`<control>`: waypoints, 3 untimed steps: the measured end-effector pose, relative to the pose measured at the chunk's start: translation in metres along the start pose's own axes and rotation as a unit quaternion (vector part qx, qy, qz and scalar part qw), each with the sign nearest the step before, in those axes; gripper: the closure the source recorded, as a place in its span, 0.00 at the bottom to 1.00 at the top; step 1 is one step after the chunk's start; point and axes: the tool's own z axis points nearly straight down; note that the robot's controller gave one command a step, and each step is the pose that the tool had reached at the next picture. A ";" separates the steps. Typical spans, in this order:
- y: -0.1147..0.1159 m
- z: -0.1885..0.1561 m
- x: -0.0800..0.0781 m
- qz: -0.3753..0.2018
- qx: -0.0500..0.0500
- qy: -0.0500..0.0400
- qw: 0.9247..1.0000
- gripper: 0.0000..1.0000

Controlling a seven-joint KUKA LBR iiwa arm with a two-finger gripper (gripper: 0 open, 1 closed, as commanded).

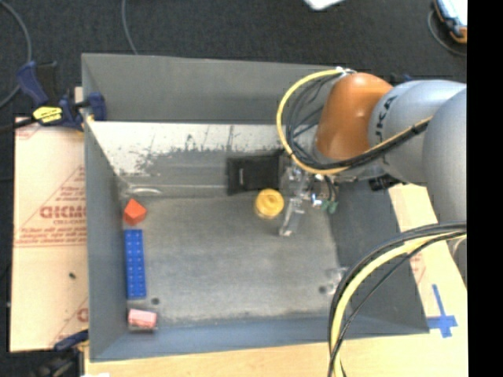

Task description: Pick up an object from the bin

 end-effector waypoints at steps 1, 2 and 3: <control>0.039 0.010 0.042 0.031 0.001 0.001 1.000 0.00; 0.042 0.009 0.024 -0.365 0.000 -0.003 0.931 1.00; 0.042 0.009 0.024 -0.364 0.000 -0.003 0.931 1.00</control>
Offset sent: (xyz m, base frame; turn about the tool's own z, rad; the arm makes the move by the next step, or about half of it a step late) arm -0.0167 0.0466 -0.0104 -0.7499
